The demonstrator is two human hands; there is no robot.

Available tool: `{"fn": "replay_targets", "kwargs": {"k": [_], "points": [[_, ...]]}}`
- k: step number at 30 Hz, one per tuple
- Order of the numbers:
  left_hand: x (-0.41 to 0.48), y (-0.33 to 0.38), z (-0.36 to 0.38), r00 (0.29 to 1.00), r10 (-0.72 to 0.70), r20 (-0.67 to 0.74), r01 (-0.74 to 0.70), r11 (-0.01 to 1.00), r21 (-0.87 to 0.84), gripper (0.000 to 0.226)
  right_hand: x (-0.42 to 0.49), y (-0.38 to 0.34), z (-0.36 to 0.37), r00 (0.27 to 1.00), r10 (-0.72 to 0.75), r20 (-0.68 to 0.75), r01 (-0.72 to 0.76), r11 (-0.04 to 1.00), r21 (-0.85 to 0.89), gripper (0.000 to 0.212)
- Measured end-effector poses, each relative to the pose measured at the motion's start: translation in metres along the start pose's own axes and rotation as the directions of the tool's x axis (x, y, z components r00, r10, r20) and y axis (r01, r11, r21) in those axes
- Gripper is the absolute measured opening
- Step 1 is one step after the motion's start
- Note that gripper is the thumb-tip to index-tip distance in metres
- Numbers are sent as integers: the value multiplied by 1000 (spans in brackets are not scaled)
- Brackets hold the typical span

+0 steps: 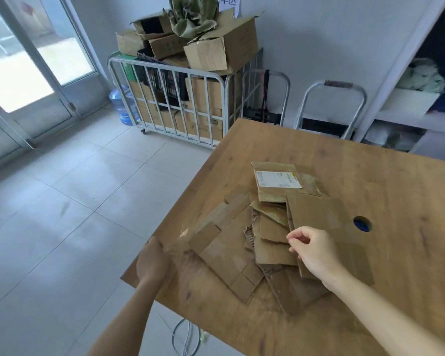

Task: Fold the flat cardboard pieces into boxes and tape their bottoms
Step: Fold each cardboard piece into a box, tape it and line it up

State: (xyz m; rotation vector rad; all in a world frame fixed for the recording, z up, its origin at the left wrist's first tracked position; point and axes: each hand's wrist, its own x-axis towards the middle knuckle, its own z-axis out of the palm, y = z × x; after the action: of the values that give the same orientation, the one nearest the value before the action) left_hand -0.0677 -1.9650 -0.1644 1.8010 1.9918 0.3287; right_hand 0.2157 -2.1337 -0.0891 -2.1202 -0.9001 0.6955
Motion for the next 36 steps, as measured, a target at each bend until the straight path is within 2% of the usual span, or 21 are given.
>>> {"fn": "replay_targets", "kwargs": {"k": [2,4,6,7,9,11,14,16,19,22,26,29,30,33,36], "points": [[1,0,-6,988,-155,-23,146,965,-218,14,0,4,-6,999,-5,-47,5,1000,-2,17],[-4,14,-11,985,-154,-84,120,941,-318,24,2,10,-13,995,-7,-102,4,1000,-22,16],[-17,41,-13,990,-9,-138,-36,947,-320,29,5,19,-18,990,-9,-139,-6,994,-108,13],[-26,56,-11,985,101,-143,-141,944,-299,28,7,23,-20,991,5,-137,-29,984,-177,18],[-45,84,1,935,337,-107,-353,903,-243,19,11,32,-24,990,81,-119,-114,946,-303,44],[-65,112,17,866,500,1,-485,840,-242,18,15,40,-29,975,182,-128,-215,916,-339,66],[-92,153,41,751,631,194,-569,768,-293,30,22,59,-43,939,319,-126,-342,902,-265,80],[-106,178,51,721,633,283,-544,769,-334,35,22,74,-51,913,396,-96,-407,898,-169,81],[-120,205,62,721,593,359,-455,796,-400,30,19,88,-61,881,467,-74,-469,882,-28,68],[-126,219,69,770,487,413,-299,847,-440,36,15,95,-70,875,482,-44,-478,874,89,50],[-133,230,76,821,401,405,-189,862,-470,46,4,107,-84,872,483,-82,-462,865,194,62],[-145,239,81,870,273,410,-15,847,-532,48,-8,117,-105,868,473,-149,-419,861,288,58],[-152,243,83,867,266,422,4,842,-539,41,-13,119,-114,871,464,-161,-398,860,319,58],[-176,253,87,825,358,438,-87,845,-527,13,-25,133,-144,883,437,-172,-335,843,420,54],[-204,265,87,788,418,451,-81,797,-598,10,-35,152,-173,885,430,-180,-303,825,478,47]]}}
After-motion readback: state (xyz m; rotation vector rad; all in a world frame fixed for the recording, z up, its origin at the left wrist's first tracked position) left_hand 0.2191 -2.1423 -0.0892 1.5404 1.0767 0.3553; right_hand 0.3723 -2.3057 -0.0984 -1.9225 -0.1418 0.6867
